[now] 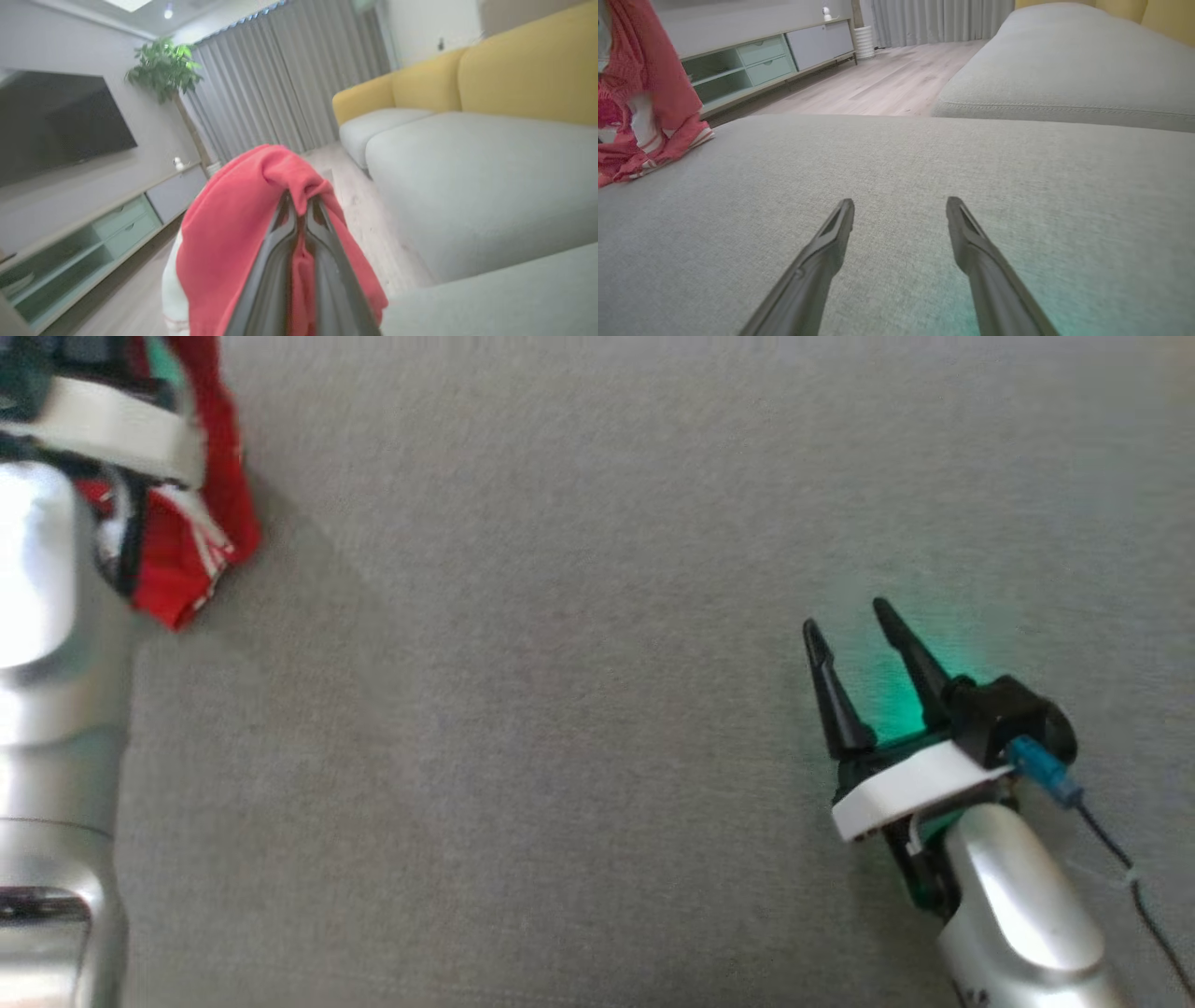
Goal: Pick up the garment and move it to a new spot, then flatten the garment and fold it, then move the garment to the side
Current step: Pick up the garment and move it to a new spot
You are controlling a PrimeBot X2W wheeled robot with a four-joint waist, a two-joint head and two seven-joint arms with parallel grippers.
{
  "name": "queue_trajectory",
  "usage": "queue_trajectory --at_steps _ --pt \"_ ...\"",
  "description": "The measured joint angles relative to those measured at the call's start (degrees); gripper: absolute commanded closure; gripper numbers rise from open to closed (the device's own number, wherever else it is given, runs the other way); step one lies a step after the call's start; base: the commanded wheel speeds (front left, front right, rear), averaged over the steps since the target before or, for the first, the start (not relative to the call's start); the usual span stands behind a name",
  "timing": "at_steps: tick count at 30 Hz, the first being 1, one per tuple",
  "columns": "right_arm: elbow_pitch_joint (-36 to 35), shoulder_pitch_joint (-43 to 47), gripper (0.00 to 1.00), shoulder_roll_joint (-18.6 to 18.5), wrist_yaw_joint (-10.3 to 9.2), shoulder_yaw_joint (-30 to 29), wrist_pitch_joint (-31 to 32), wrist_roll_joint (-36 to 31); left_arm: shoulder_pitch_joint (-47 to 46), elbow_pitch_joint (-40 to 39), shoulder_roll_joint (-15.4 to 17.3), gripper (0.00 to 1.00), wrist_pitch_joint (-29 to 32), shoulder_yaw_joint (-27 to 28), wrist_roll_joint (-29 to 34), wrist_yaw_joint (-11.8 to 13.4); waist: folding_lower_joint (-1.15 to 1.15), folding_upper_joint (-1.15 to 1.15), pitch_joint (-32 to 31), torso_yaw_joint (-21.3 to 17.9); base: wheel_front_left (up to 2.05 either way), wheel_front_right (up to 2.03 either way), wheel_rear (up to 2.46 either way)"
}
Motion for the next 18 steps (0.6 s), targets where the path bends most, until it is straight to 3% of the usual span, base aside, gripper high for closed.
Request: queue_trajectory --at_steps 9,18 --pt "0.51 4.46 0.0 2.37 -0.01 0.63 0.0 0.96 5.25 -9.06 -7.99 1.0 -0.24 -8.21 -4.35 -0.99 0.0 0.0 -6.29 -8.69 0.0 0.0 0.0" --pt "0.8 5.12 0.0 2.85 0.0 2.53 0.0 1.81 8.69 -11.15 -14.86 1.0 0.2 -18.9 -10.44 -1.42 0.0 0.0 -9.06 -18.34 0.0 0.0 0.0"
